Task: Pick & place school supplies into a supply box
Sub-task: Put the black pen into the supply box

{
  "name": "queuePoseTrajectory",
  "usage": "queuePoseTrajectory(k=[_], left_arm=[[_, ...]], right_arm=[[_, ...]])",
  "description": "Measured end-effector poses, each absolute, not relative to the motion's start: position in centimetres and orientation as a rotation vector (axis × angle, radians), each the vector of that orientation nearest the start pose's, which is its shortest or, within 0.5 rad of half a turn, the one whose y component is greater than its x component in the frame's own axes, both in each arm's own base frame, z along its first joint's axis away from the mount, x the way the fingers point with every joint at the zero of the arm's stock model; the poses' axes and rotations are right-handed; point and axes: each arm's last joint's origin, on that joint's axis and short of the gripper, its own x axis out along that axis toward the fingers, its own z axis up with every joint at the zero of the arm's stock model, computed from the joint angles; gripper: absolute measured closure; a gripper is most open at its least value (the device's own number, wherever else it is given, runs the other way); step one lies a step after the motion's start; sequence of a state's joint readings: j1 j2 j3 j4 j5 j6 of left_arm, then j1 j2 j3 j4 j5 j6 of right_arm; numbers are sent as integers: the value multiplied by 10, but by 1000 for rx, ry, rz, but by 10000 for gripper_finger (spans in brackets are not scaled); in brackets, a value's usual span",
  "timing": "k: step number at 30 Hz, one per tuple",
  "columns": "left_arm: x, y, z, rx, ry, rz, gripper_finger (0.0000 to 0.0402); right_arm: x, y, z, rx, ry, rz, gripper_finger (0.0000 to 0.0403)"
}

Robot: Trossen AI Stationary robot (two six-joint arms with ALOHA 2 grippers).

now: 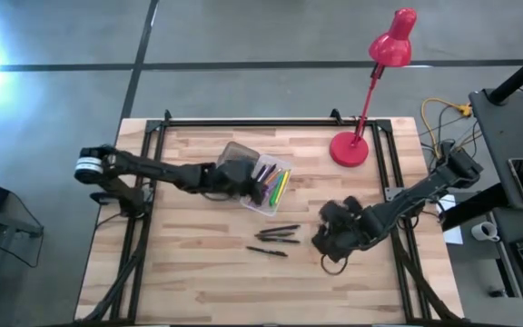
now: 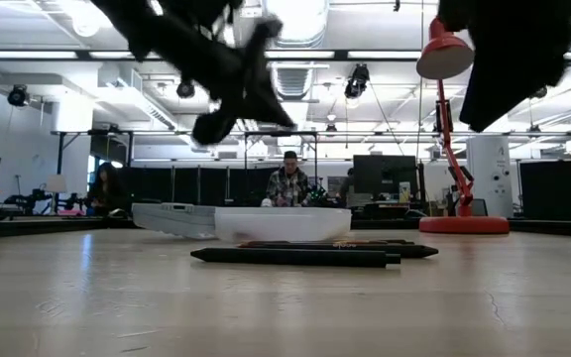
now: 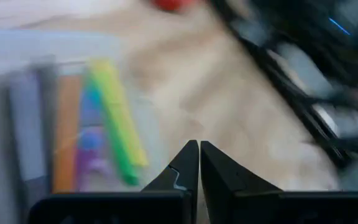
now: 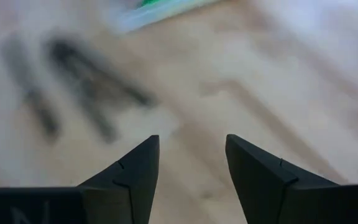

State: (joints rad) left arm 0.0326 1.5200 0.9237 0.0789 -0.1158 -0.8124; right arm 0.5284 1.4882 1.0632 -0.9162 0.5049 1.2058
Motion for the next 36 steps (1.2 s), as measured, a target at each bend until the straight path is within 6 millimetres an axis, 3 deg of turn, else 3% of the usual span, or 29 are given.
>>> queuePoseTrajectory(k=[2,5,8,15,18,22,27,36], left_arm=[[325,-3,241,-675,462,207,401],[318,-29,238,-595,576,102,401],[311,-54,233,-561,657,45,401],[300,-97,232,-484,652,12,401],[297,-104,232,-470,642,48,401],[295,-107,228,-491,649,61,401],[291,-107,220,-517,660,101,401],[285,-104,208,-534,696,130,401]], right_arm=[[248,126,225,379,1005,-444,227],[262,129,215,343,998,-227,227],[264,125,202,242,1029,-250,227],[280,105,173,-47,1132,-179,230],[290,95,162,-118,1181,-128,241],[305,81,154,-61,1219,-83,265],[321,67,161,-27,1177,-79,290],[345,70,147,-14,1217,18,296]])
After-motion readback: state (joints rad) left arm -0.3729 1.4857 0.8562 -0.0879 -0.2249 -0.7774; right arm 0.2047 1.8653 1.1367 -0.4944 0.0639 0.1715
